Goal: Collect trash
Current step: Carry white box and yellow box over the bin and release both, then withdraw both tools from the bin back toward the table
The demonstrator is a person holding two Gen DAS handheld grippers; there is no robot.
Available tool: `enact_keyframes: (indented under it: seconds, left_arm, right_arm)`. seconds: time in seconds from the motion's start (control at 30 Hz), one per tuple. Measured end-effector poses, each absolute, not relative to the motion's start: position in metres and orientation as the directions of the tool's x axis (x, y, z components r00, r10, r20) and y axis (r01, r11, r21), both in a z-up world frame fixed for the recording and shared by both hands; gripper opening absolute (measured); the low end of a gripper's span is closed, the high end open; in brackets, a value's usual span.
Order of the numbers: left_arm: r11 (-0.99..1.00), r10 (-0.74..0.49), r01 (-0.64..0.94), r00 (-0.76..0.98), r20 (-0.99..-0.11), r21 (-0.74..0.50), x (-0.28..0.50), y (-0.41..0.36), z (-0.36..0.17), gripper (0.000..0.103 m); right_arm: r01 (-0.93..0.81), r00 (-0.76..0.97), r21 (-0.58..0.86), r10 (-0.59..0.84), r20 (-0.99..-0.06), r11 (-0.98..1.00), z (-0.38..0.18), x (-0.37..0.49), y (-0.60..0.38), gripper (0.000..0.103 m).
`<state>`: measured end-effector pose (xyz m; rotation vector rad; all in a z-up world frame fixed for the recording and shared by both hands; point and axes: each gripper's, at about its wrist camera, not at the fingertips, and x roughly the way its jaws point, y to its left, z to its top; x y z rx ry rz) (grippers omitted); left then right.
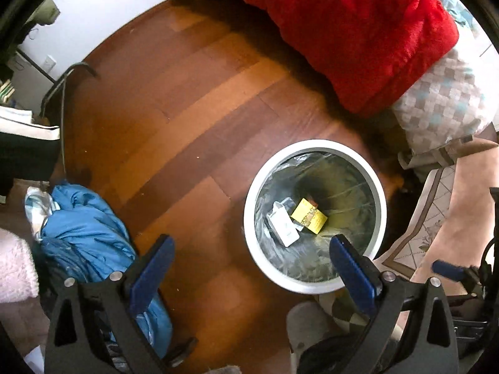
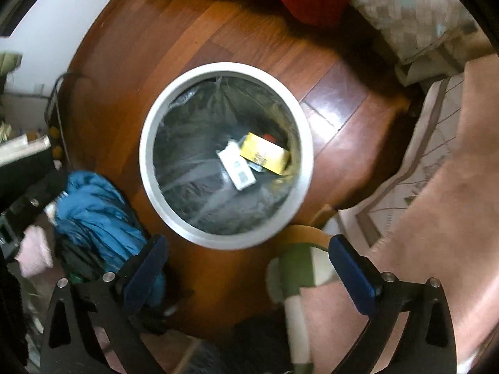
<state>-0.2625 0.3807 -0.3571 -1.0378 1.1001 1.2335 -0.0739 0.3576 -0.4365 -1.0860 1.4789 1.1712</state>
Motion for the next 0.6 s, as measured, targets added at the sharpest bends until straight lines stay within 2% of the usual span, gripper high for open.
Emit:
enact_keyframes:
  seconds: [0.2,0.6]
  left_arm:
    - [0.076,0.204,-0.997,0.010,-0.979,0.005,-0.258,0.358,-0.343,0.101]
    - [0.112,0.280,-0.994,0.025,-0.960,0.007,-0.250,0.328,-0.293,0.101]
  right_arm:
    - [-0.987,-0.088,0.083,-0.030,-0.996,0.136,-0.407,-0.069,0.338,0.103]
    - [-0.987,-0.073,0.082,0.071,-0.995,0.140,-0.352,-0.069,0.312,0.103]
